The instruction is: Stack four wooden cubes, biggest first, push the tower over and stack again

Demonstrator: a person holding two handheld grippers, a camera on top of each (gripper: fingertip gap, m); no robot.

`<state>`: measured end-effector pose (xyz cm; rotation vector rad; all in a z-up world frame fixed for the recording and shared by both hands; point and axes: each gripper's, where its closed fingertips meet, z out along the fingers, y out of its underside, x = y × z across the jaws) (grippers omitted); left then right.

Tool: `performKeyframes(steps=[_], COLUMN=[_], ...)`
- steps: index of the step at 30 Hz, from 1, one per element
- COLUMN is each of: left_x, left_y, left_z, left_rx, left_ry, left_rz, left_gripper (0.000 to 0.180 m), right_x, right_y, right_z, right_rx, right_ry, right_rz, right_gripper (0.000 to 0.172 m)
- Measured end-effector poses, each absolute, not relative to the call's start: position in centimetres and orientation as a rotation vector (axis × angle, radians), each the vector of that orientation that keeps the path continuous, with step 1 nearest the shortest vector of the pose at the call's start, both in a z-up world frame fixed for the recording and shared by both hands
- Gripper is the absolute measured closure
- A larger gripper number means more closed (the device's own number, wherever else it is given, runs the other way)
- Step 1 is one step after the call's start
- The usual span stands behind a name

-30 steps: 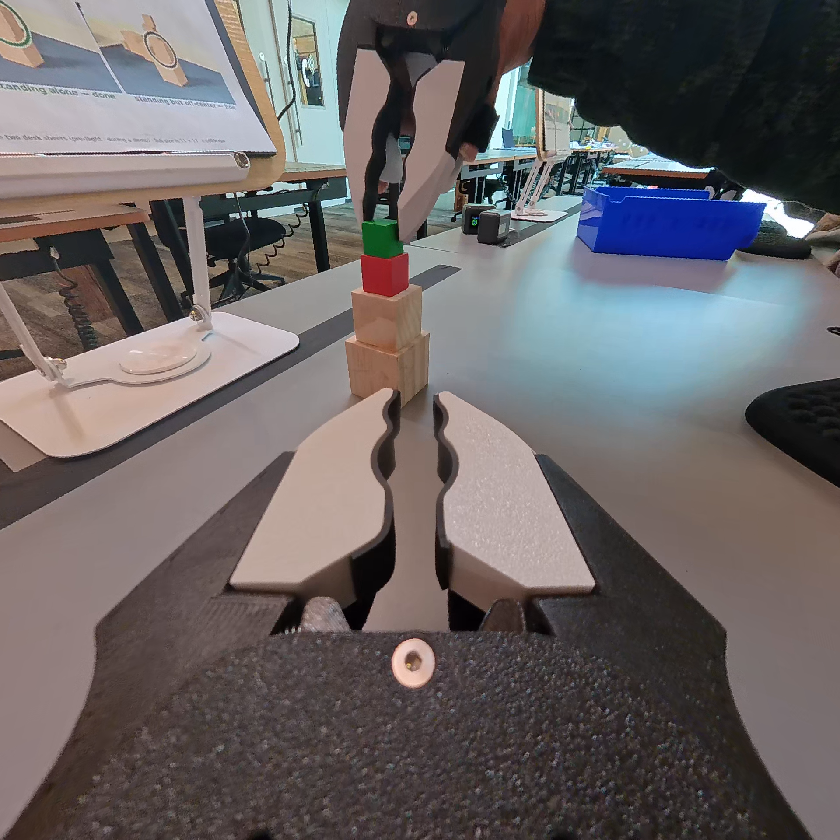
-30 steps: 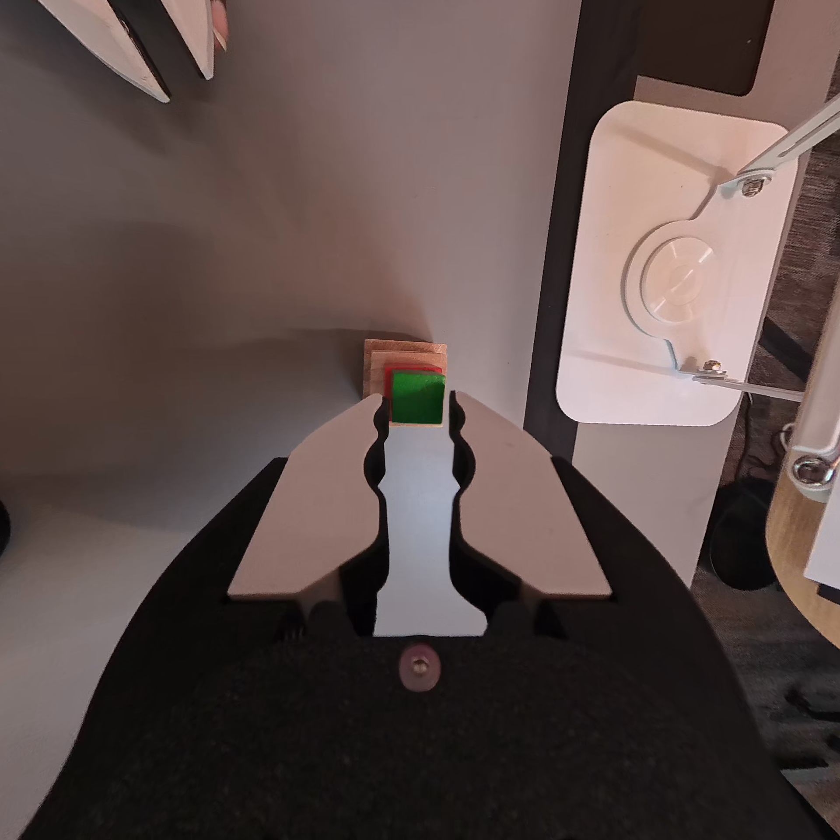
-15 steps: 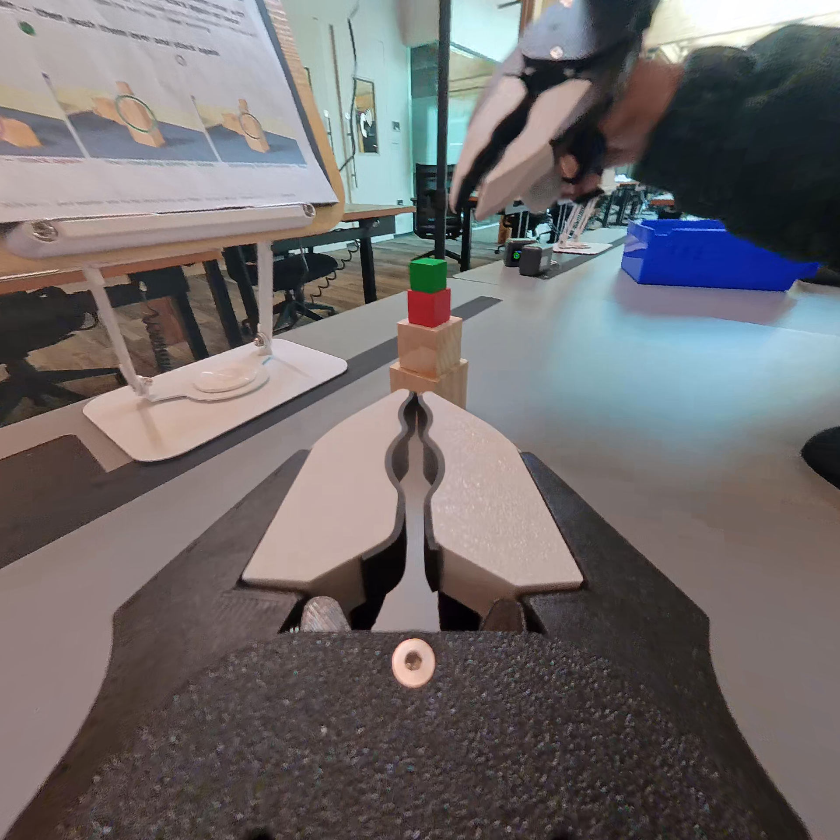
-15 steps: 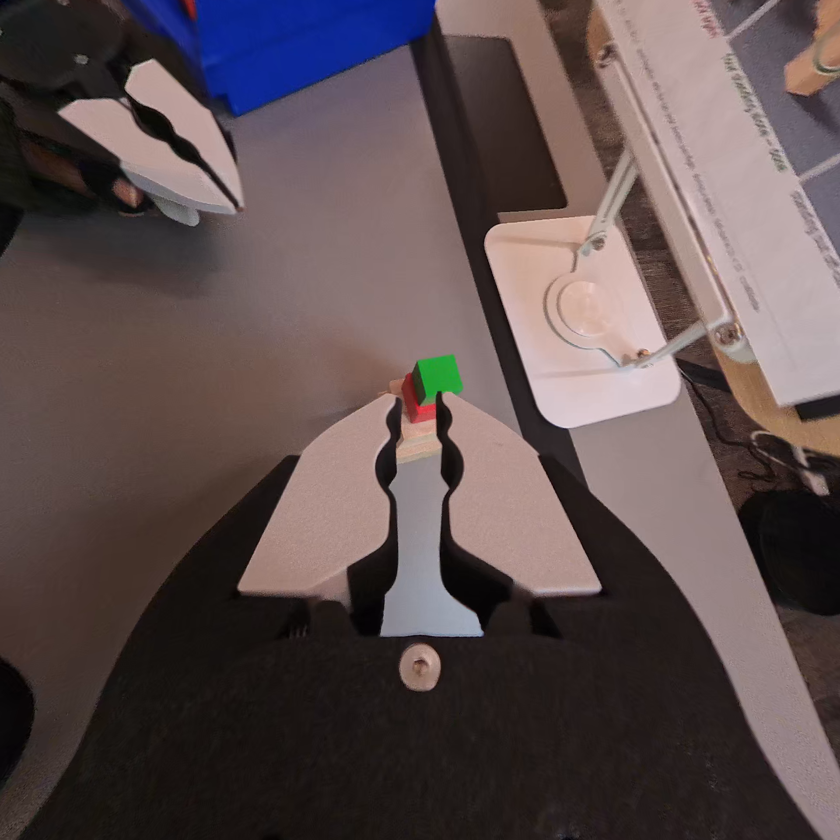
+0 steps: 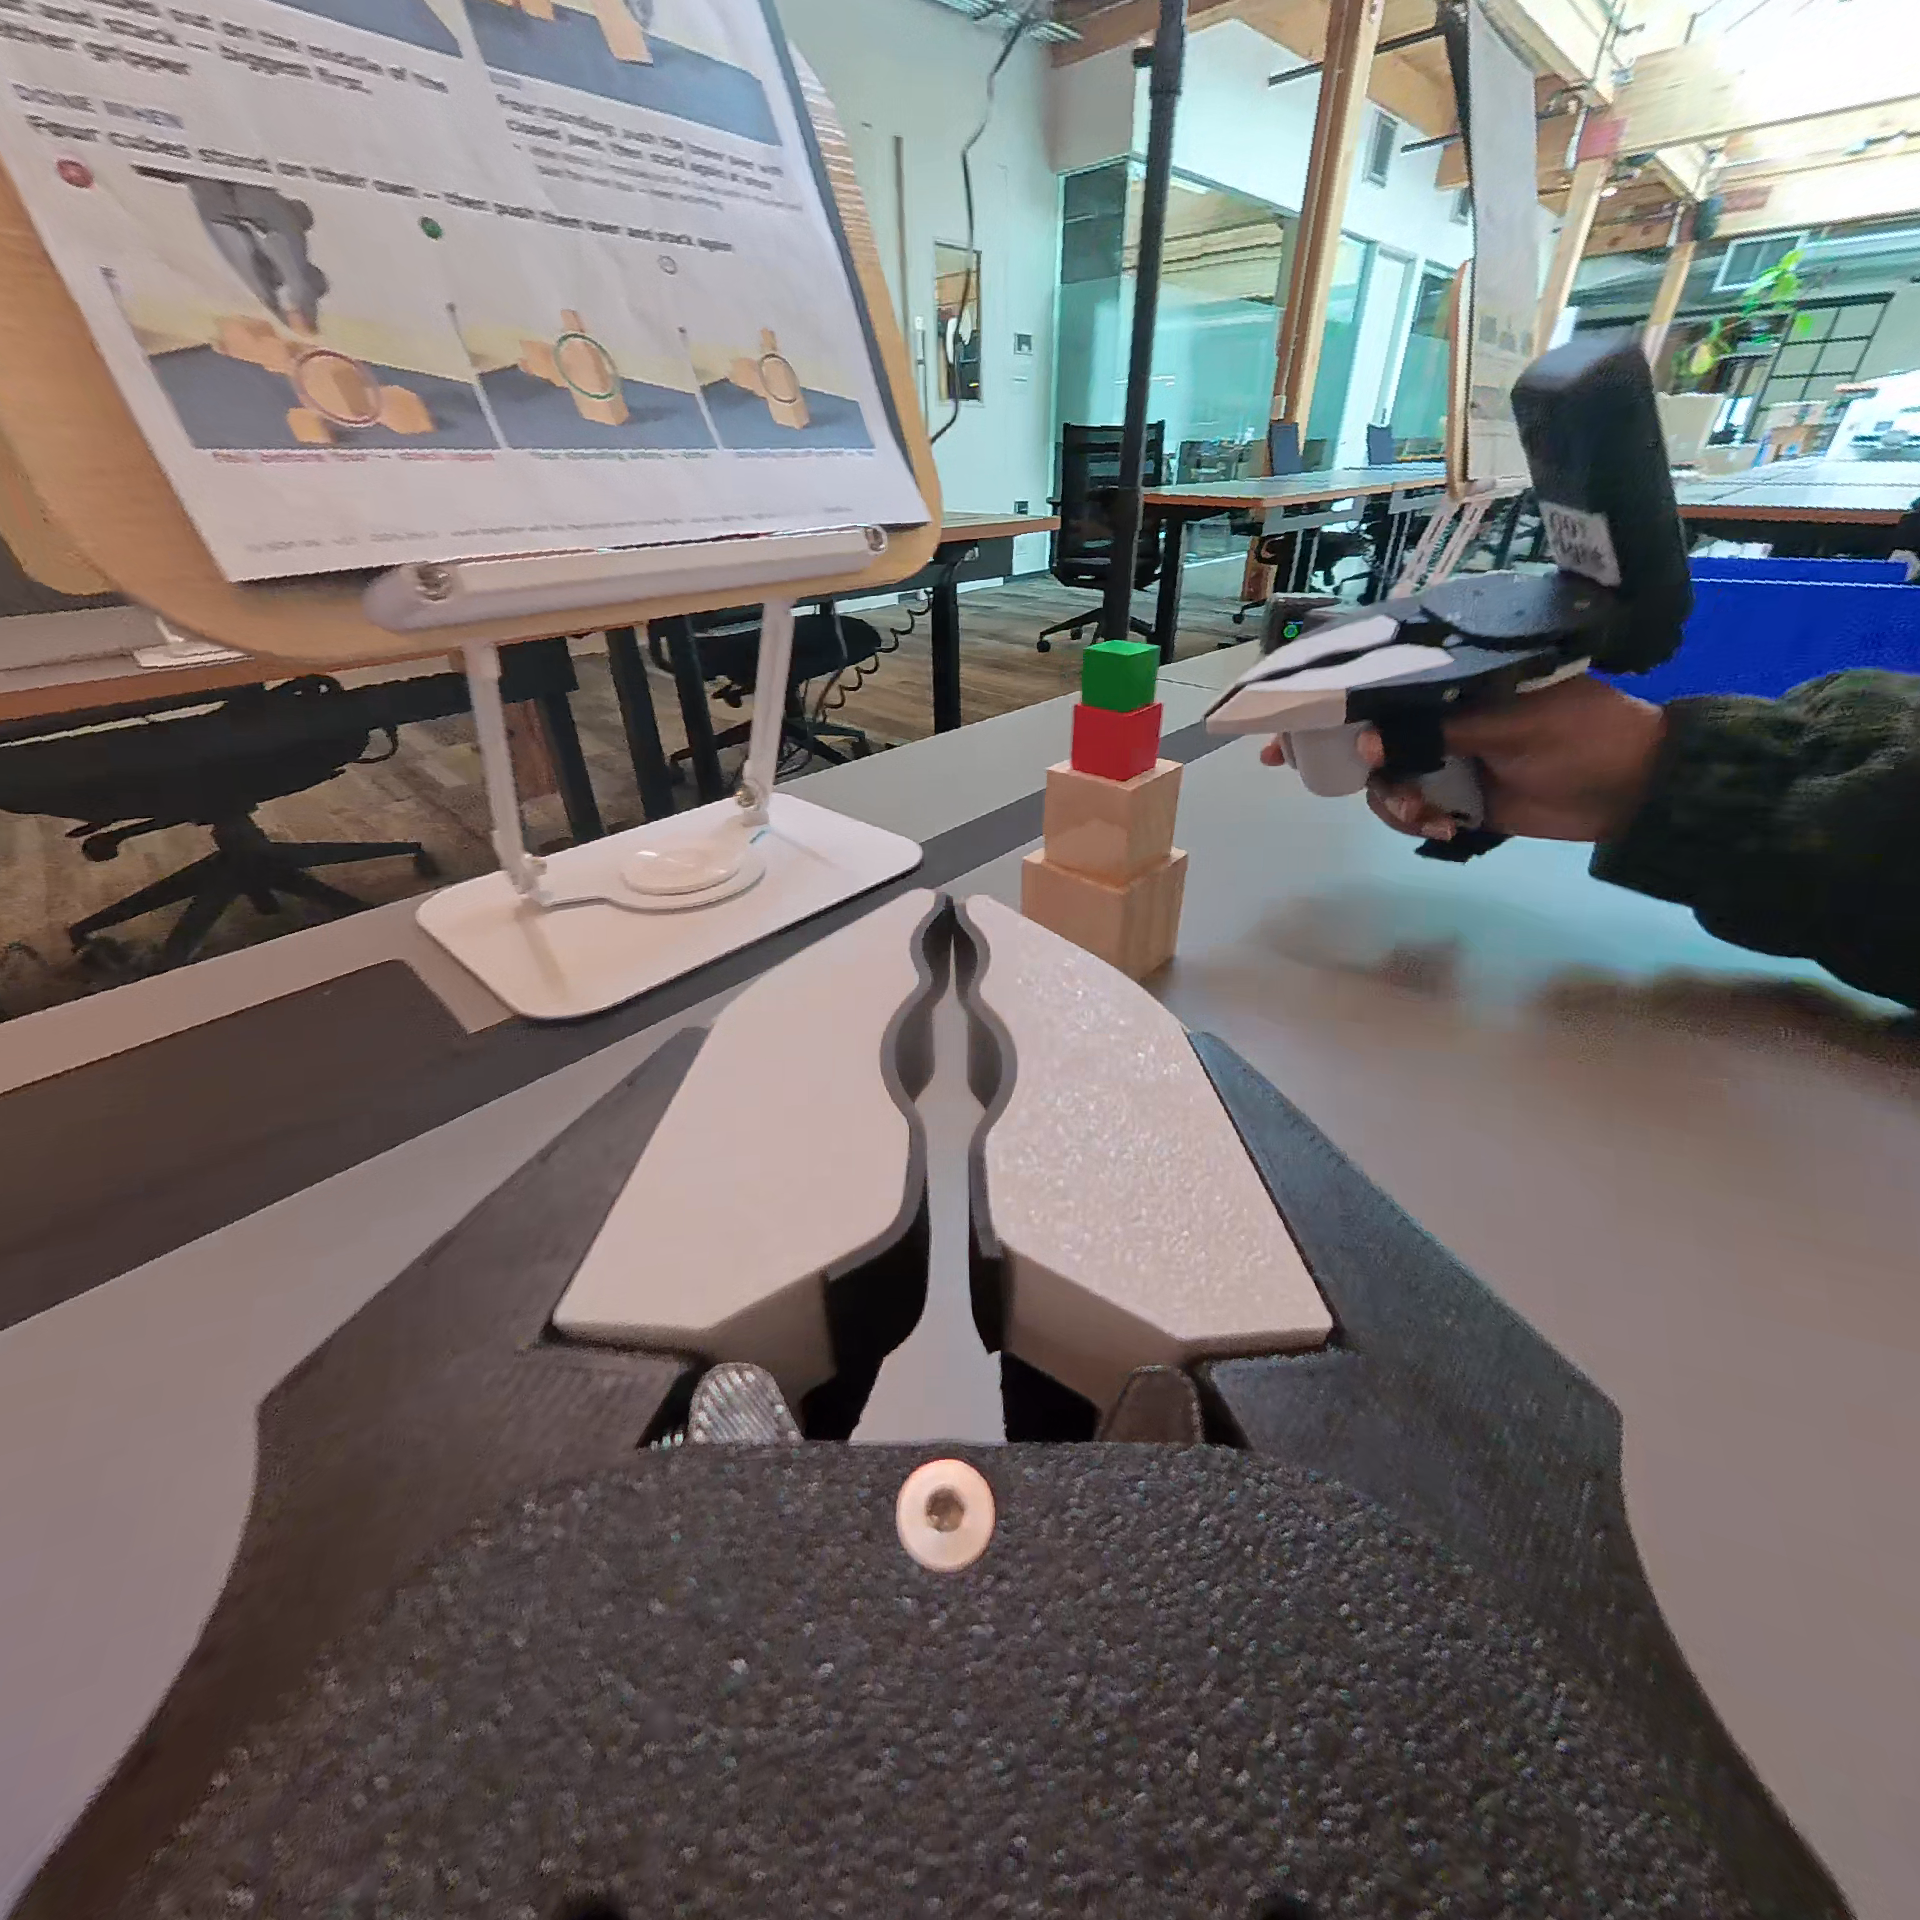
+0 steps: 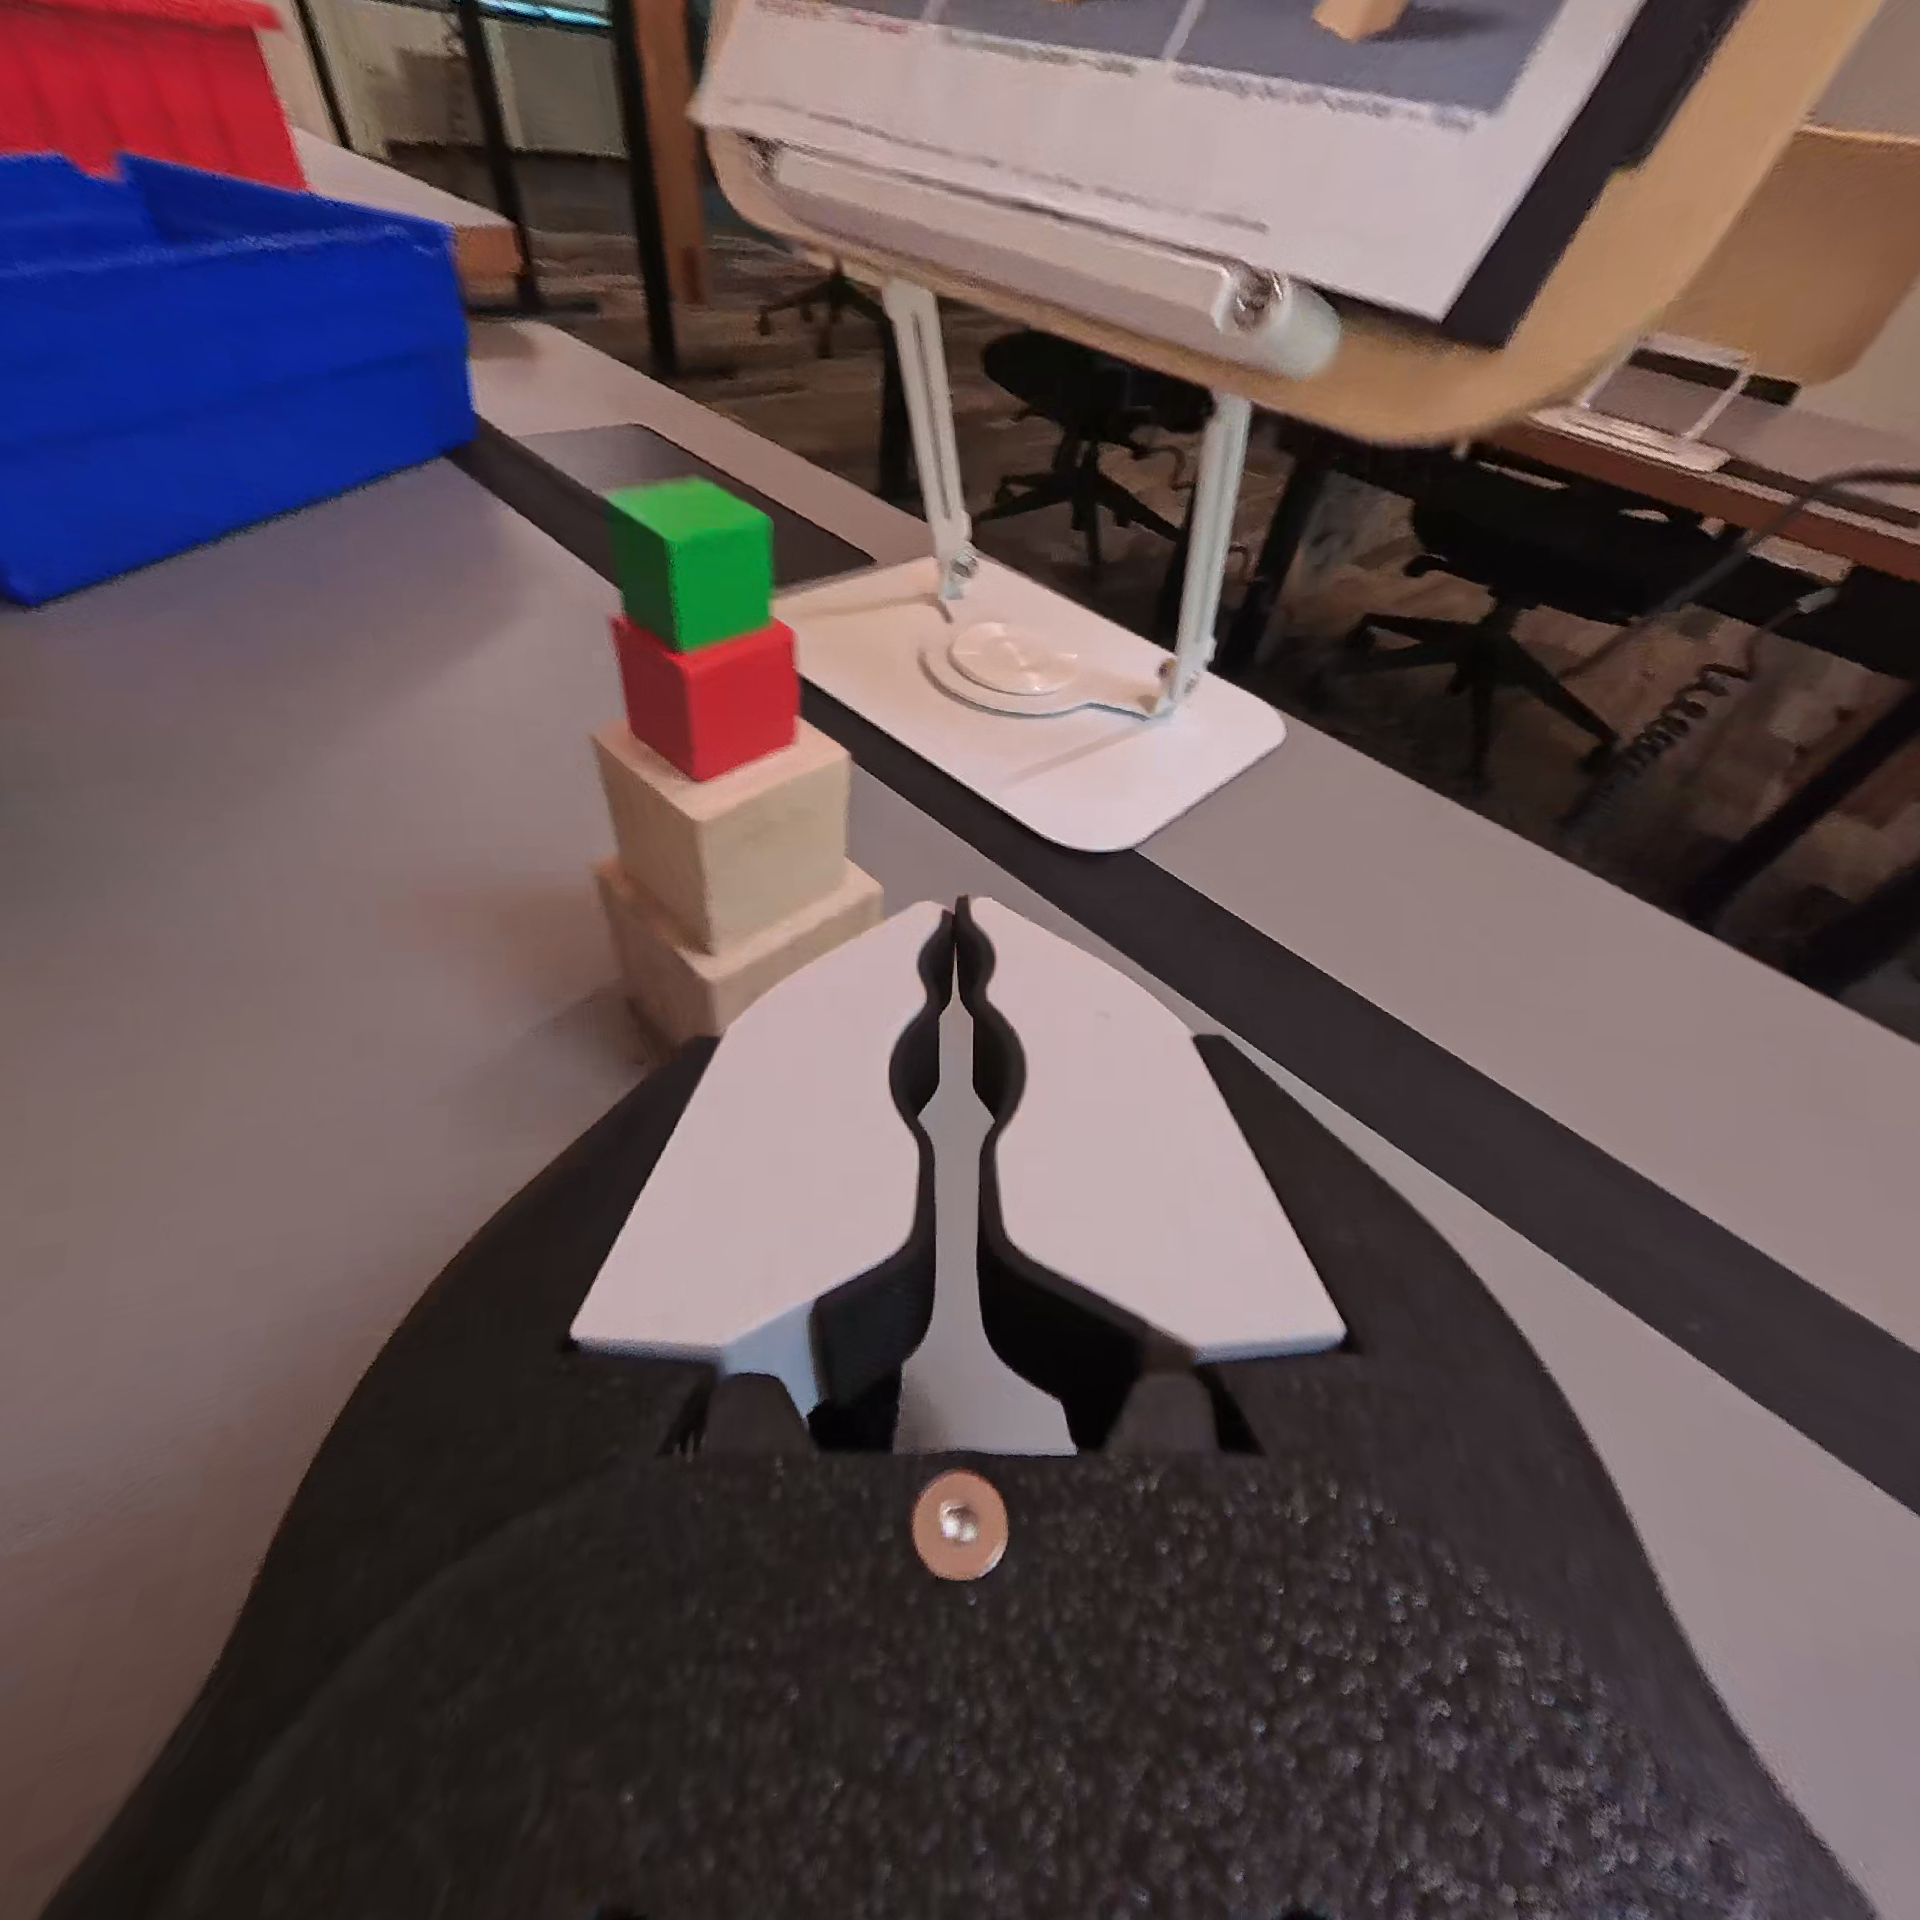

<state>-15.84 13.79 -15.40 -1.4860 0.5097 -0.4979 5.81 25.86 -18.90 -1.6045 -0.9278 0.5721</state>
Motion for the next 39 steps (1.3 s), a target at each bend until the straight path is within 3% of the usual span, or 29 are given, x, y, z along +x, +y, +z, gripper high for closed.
performKeyframes(steps=[5, 13, 28, 39], left_x=[-18.9, -19.9, -20.9, -20.3], left_y=[13.9, 14.5, 14.6, 14.6], left_z=[-15.0, -15.8, -15.2, -15.5], left_rx=[-1.489, -1.519, -1.496, -1.502], left_ry=[0.448, 0.420, 0.378, 0.397], left_rz=[-0.434, -0.400, -0.368, -0.378], left_gripper=[0.180, 0.180, 0.180, 0.180], right_x=[6.3, 1.8, -10.7, -6.1], right_y=[29.6, 30.4, 10.5, 13.6], right_z=[-21.8, -22.3, -22.2, -15.5], right_rx=[-1.703, -1.702, -1.153, -1.342], right_ry=[-0.895, -1.013, -1.795, -1.335], right_rz=[0.468, 0.582, 0.685, 0.685], right_gripper=[0.171, 0.171, 0.171, 0.171])
